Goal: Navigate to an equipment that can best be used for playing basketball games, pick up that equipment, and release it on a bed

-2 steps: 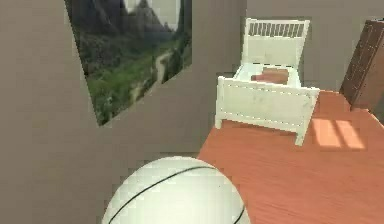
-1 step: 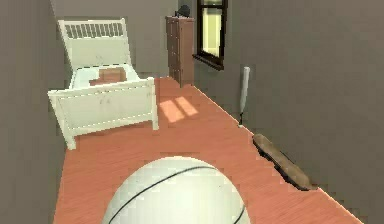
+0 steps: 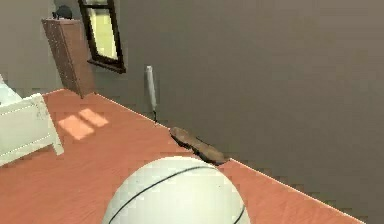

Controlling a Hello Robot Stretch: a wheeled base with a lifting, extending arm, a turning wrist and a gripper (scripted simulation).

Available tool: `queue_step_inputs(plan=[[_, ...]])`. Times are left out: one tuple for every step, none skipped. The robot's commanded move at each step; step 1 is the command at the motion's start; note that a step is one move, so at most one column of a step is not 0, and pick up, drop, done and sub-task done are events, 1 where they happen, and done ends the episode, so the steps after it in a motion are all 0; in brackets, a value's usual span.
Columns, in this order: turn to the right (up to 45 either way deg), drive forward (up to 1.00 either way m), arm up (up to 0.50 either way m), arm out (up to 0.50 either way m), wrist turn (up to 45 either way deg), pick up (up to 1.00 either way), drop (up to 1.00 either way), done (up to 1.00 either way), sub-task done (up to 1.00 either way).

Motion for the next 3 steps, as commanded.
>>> queue_step_inputs(plan=[[0.0,0.75,0.00,0.00,0.0,0.00,0.00,0.00,0.00],[-39.0,0.00,0.00,0.00,0.0,0.00,0.00,0.00,0.00],[-3.0,0.00,0.00,0.00,0.0,0.00,0.00,0.00,0.00]])
